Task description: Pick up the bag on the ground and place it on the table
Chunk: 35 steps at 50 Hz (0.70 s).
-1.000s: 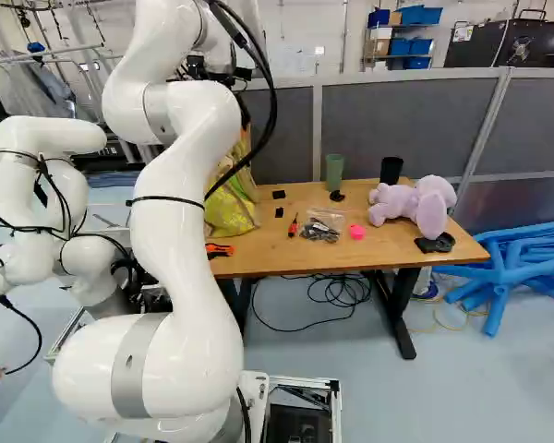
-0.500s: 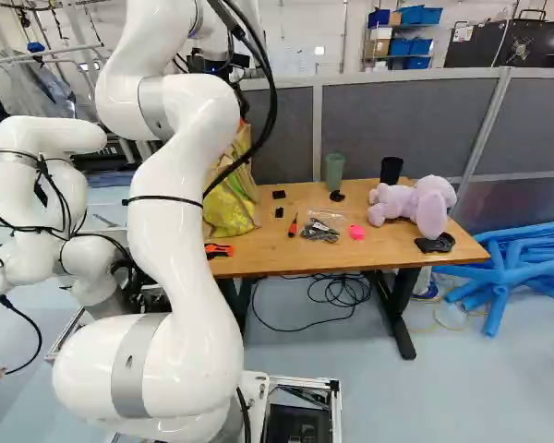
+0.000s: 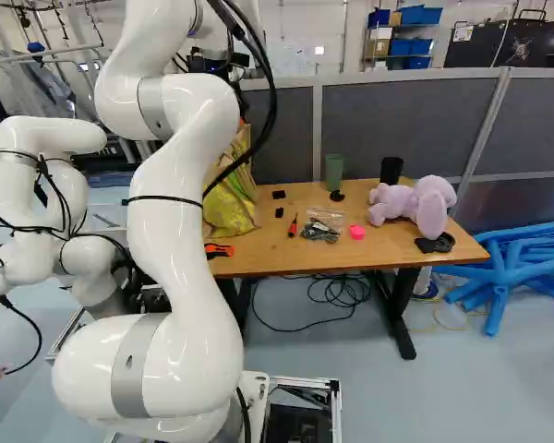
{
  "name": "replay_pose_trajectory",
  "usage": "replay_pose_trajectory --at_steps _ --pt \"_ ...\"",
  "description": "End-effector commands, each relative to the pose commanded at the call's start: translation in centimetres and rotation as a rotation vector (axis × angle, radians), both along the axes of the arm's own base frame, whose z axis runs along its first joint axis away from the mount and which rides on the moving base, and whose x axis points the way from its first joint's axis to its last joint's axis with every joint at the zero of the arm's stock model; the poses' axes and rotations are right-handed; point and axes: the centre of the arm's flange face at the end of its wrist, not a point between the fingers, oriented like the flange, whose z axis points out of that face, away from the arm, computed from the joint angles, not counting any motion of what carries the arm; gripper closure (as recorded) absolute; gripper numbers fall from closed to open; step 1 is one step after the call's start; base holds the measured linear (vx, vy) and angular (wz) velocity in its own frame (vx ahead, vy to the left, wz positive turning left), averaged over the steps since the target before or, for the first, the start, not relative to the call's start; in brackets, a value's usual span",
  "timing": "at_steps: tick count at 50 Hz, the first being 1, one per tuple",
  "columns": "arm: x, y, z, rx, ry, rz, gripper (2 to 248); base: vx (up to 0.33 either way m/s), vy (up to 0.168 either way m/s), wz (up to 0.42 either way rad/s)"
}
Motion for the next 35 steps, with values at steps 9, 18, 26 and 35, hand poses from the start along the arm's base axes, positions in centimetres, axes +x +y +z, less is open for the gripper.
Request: replay_pose_trajectory --at_steps 9,18,26,35 --pt "0.0 0.0 0.0 0.0 0.0 0.0 3 0.0 0.0 0.0" --pt "0.0 0.0 0.0 0.0 0.0 0.0 3 -0.001 0.0 0.004" --pt "0.0 0.0 0.0 0.0 0.0 0.0 3 -0.043 -0.006 0.013" --pt "0.0 0.0 0.0 0.0 0.0 0.0 3 -0.052 -0.003 0.0"
